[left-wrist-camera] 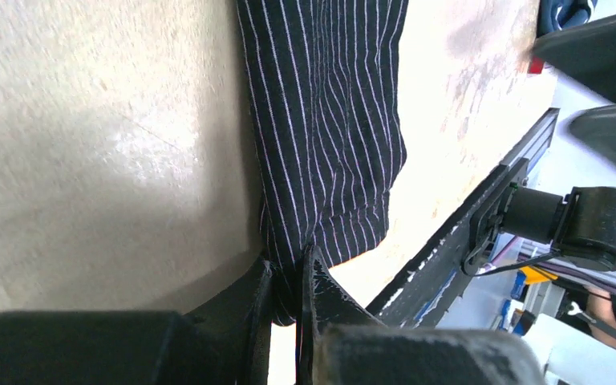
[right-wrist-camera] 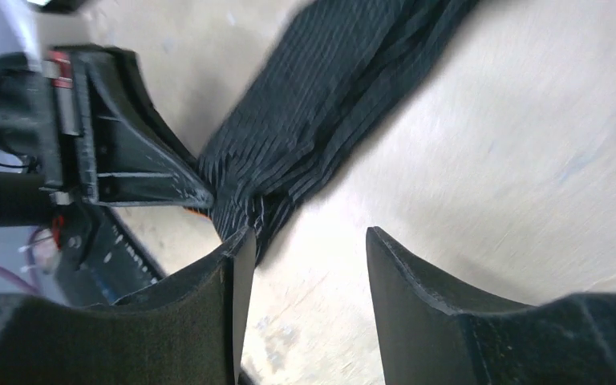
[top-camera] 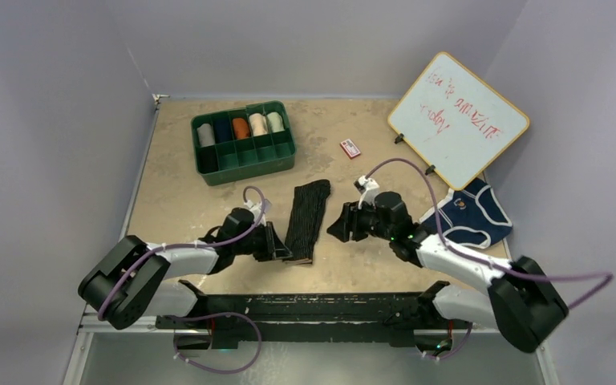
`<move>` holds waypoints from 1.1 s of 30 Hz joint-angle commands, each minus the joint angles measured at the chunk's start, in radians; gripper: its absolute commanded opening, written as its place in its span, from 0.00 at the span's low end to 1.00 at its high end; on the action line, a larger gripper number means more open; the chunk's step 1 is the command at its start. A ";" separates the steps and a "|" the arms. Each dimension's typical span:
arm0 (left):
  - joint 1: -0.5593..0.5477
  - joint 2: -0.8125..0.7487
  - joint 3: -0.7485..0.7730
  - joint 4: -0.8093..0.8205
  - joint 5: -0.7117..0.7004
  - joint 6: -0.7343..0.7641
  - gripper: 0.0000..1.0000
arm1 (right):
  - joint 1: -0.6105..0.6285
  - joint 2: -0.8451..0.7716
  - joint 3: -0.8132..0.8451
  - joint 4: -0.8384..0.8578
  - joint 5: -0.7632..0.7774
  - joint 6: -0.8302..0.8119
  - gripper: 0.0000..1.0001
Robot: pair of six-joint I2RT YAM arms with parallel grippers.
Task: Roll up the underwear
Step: Roll the underwear to the center of the board.
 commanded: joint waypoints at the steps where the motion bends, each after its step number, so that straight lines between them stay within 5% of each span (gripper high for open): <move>1: 0.038 -0.004 0.045 -0.127 0.012 0.122 0.00 | -0.001 -0.180 -0.074 0.212 0.111 -0.422 0.57; 4: 0.041 0.006 0.061 -0.136 0.026 0.150 0.00 | 0.008 -0.239 -0.165 0.401 0.020 -0.670 0.61; 10: 0.046 0.050 0.074 -0.132 0.163 0.207 0.00 | 0.065 -0.208 -0.070 0.133 -0.126 -1.070 0.55; 15: 0.046 0.087 0.087 -0.144 0.250 0.250 0.00 | 0.273 -0.175 -0.091 0.115 -0.022 -1.261 0.59; 23: 0.045 0.120 0.130 -0.205 0.221 0.259 0.00 | 0.558 -0.042 -0.079 0.110 0.181 -1.444 0.54; 33: 0.049 0.120 0.128 -0.215 0.206 0.260 0.00 | 0.650 0.138 -0.061 0.218 0.307 -1.544 0.53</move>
